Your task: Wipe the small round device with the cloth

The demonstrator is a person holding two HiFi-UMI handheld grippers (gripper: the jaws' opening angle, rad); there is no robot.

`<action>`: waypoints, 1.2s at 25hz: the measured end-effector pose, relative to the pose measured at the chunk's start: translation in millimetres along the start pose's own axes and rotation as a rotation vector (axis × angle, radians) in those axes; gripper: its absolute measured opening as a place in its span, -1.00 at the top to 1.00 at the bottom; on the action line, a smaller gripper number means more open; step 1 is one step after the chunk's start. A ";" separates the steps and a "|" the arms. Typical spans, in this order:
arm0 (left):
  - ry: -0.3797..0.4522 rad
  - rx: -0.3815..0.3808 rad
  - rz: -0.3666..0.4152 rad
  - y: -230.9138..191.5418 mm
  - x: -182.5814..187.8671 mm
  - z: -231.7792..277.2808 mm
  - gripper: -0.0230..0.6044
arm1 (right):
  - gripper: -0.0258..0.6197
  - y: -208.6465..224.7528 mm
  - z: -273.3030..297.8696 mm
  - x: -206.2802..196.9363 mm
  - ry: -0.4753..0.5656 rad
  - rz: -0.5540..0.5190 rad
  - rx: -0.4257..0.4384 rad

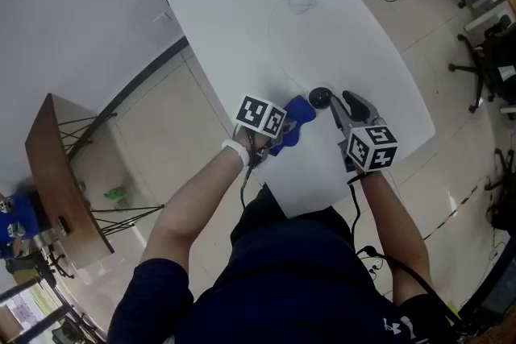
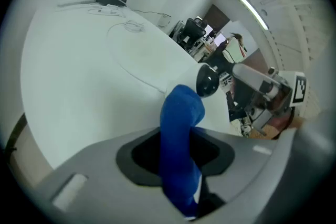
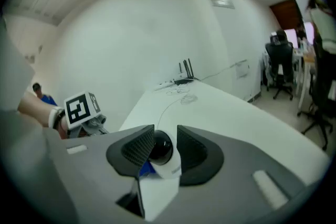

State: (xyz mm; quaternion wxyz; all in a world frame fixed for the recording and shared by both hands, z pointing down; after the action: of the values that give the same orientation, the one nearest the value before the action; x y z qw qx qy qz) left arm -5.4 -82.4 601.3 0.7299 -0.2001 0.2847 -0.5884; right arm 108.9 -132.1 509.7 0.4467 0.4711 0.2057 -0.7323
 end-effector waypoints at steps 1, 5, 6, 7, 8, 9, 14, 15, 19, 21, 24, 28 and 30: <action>0.013 -0.021 -0.033 -2.5 0.6 -0.1 0.46 | 0.47 -2.4 7.7 2.6 -0.013 -0.058 -0.004; 0.085 -0.117 -0.243 -26.0 -0.3 -7.4 0.46 | 0.47 -6.5 24.9 -5.0 -0.082 -0.130 -0.022; 0.097 -0.117 -0.271 -34.2 -1.7 -10.0 0.46 | 0.46 -5.3 24.7 -6.9 -0.086 -0.121 -0.033; 0.104 -0.102 -0.271 -41.6 -3.0 -12.2 0.46 | 0.46 -4.1 23.9 -7.8 -0.083 -0.109 -0.042; 0.106 -0.075 -0.248 -47.7 -3.7 -14.0 0.45 | 0.46 -3.2 23.1 -8.0 -0.079 -0.097 -0.048; 0.109 -0.041 -0.209 -52.1 -3.7 -16.0 0.42 | 0.46 -2.7 22.8 -8.0 -0.075 -0.087 -0.053; 0.163 0.275 0.182 -68.7 4.1 -28.3 0.18 | 0.46 -3.8 24.6 -9.2 -0.077 -0.061 -0.071; 0.181 0.342 0.277 -70.1 6.9 -30.0 0.12 | 0.46 -4.2 23.7 -7.6 -0.073 -0.060 -0.075; 0.236 0.539 0.700 -54.8 12.8 -32.9 0.08 | 0.46 -6.8 2.7 11.5 -0.002 -0.018 -0.107; 0.272 0.608 0.935 -40.4 13.5 -37.4 0.09 | 0.47 -9.0 -15.3 18.9 0.030 0.031 -0.127; 0.387 0.587 1.077 -14.6 14.8 -54.6 0.16 | 0.49 -12.0 -42.9 17.3 0.050 0.108 -0.159; 0.567 0.477 1.030 18.0 19.8 -97.9 0.24 | 0.50 -22.2 -62.1 5.2 0.061 0.196 -0.182; 0.603 0.366 0.934 32.4 10.9 -113.5 0.32 | 0.51 -33.2 -64.3 -3.4 0.062 0.228 -0.165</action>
State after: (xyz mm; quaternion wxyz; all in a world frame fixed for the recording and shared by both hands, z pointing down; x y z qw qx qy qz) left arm -53.5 -80.8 493.0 0.8213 0.2522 0.4316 -0.2749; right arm 113.8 -67.0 478.4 0.5577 0.4757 0.2238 -0.6423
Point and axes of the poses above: the fingertips, and each gripper's own axes: z forward along the fingers, y to its right, x out of its top, the point moved 1 cm from there along -z, backward along the fingers, and after that the axes turned 12 degrees about -z, right-handed, at the moved point
